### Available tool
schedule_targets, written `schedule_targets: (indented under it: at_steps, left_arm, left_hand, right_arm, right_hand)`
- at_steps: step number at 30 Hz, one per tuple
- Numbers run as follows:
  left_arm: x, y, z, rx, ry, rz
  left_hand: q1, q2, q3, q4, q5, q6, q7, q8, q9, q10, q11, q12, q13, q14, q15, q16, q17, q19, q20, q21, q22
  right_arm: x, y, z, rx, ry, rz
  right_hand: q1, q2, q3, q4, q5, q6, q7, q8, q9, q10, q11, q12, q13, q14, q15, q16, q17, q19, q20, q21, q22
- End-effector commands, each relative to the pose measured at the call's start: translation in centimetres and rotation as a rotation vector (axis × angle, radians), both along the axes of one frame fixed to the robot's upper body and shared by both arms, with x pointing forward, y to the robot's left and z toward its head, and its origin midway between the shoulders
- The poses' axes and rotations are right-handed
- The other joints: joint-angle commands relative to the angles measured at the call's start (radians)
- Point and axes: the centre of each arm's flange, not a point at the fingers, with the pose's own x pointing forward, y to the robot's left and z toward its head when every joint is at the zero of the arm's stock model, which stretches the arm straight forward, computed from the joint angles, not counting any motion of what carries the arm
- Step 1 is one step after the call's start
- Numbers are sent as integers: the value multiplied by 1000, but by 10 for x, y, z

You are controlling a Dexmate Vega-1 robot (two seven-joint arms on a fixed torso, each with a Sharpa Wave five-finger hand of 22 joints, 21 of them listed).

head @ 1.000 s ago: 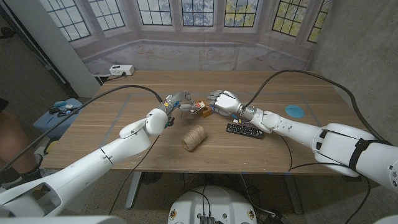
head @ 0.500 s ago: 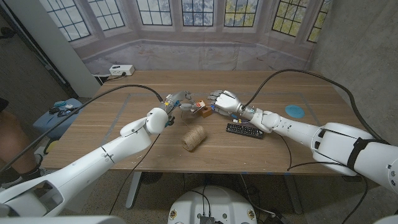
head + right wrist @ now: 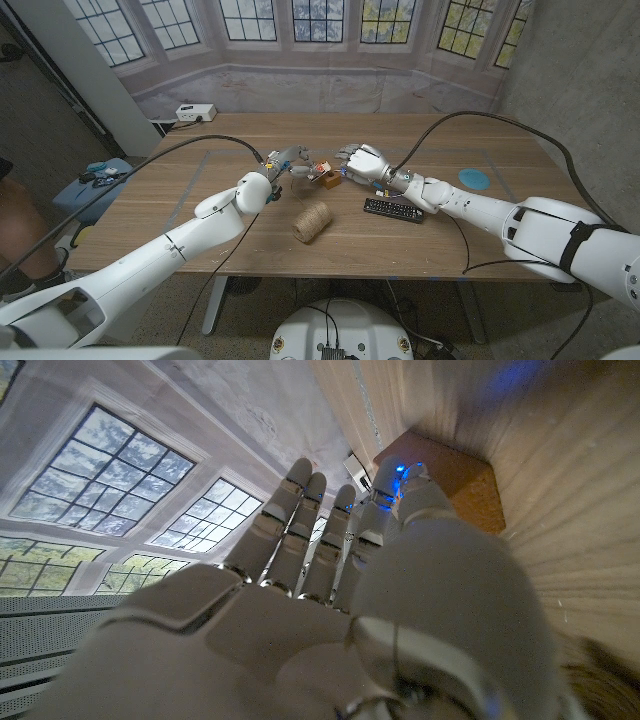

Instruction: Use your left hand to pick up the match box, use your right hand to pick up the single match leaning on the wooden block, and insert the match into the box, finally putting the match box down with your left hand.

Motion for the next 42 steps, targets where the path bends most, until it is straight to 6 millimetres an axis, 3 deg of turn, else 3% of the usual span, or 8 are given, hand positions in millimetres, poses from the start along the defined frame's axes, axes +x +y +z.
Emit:
schedule_targets:
  at_steps: [1, 42]
  left_arm:
    - [-2, -2, 2, 3, -9, -6]
    - [-13, -7, -3, -4, -23, -11]
  left_hand:
    - [5, 3, -1, 0, 8, 4, -2, 4, 3, -3, -1, -4, 2, 6, 2, -3, 3, -3, 3, -1, 2]
    - [8, 2, -4, -1, 7, 5, -3, 4, 2, -3, -1, -4, 2, 4, 2, -3, 3, -5, 3, -2, 2]
  right_arm:
    - [-4, -3, 2, 10, -10, 9]
    - [-32, -17, 20, 14, -125, 47]
  right_hand:
    - [6, 4, -4, -2, 3, 10, -1, 7, 5, 10, -5, 5, 3, 11, -154, 5, 2, 8, -56, 9, 1]
    - [10, 8, -5, -2, 2, 16, 2, 5, 4, 29, -2, 7, 2, 26, -156, 3, -1, 17, -59, 12, 1]
